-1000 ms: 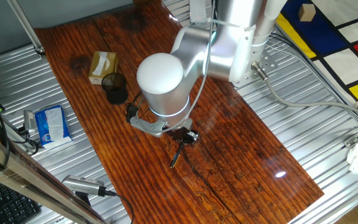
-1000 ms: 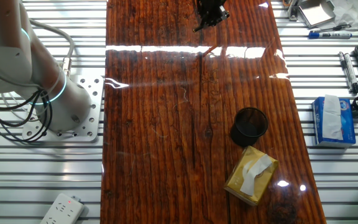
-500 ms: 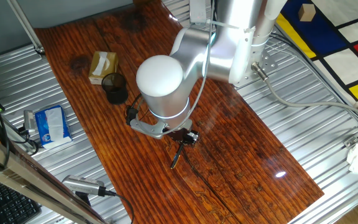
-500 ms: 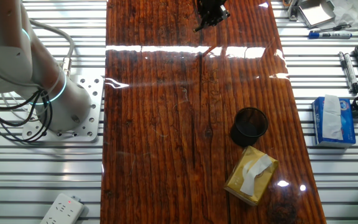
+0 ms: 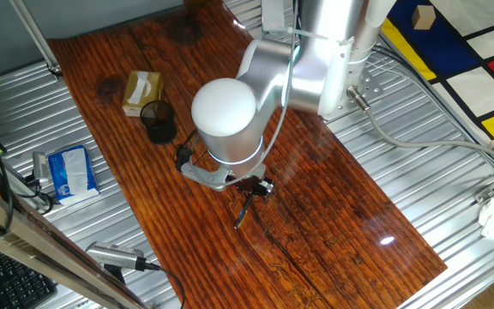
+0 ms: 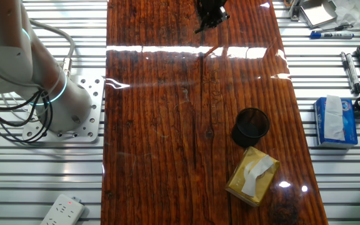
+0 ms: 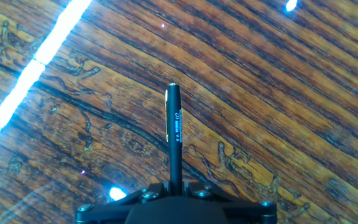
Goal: Put the pen into the pen holder
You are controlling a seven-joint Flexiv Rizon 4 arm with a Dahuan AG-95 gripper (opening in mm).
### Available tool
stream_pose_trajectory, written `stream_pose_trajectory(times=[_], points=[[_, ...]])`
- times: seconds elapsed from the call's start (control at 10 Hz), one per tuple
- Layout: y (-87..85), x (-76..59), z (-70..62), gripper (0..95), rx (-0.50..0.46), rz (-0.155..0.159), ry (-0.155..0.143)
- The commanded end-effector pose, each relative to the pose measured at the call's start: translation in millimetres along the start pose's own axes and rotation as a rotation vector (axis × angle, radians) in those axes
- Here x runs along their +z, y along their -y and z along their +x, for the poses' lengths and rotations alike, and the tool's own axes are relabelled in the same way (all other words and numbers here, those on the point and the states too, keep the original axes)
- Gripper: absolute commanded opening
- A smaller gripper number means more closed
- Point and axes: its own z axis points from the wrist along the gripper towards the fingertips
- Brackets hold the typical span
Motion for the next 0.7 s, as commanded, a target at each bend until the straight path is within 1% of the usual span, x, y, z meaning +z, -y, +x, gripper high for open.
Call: stream_pose_trajectory(times=[0.1,0.3,0.4,0.5,0.6,0.7], points=[[33.4,-2.8,20.6,0.0,-0.106,0.003,-0.003],[72.6,-7.3,49.9,0.0,-0.196,0.01,-0.022],[75.2,-7.7,52.3,0.0,-0.203,0.011,-0.025],[96.5,-11.9,74.6,0.0,-0.25,0.02,-0.042],[102.0,-12.8,80.3,0.0,-0.264,0.022,-0.045],[115.5,-15.5,92.2,0.0,-0.286,0.023,-0.046]])
